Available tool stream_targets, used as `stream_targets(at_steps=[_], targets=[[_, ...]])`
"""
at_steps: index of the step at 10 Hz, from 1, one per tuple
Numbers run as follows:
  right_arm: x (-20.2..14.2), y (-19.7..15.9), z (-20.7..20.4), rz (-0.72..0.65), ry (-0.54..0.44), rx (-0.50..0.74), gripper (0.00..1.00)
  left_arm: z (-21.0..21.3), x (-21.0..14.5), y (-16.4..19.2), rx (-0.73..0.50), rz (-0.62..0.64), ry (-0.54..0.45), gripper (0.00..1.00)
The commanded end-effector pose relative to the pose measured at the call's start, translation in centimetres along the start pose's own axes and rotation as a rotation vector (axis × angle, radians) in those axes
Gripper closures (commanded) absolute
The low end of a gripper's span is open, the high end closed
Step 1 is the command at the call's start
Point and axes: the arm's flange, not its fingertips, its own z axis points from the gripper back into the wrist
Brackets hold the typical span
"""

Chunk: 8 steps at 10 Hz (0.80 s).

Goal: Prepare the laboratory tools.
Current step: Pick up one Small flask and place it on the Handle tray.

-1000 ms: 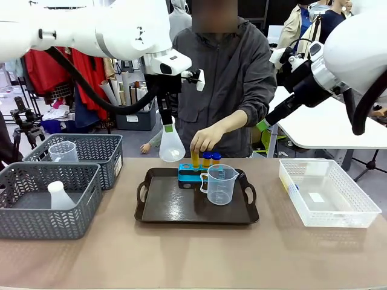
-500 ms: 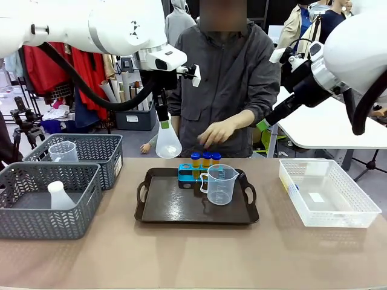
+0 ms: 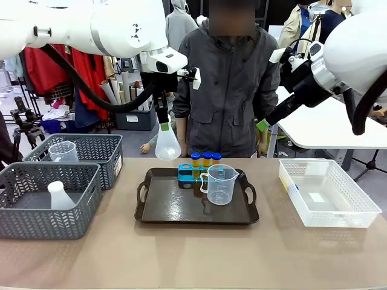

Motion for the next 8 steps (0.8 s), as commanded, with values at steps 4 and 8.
stream_targets(at_steps=[4,8], targets=[[0.1,-0.1,0.0,-0.003,-0.016,0.015,0.00,-4.2,2.2,2.8,-0.039,-0.110,0.077,1.00],[0.1,-0.1,0.0,-0.003,-0.016,0.015,0.00,-9.8,3.2,4.1,-0.149,-0.158,0.032,1.00]])
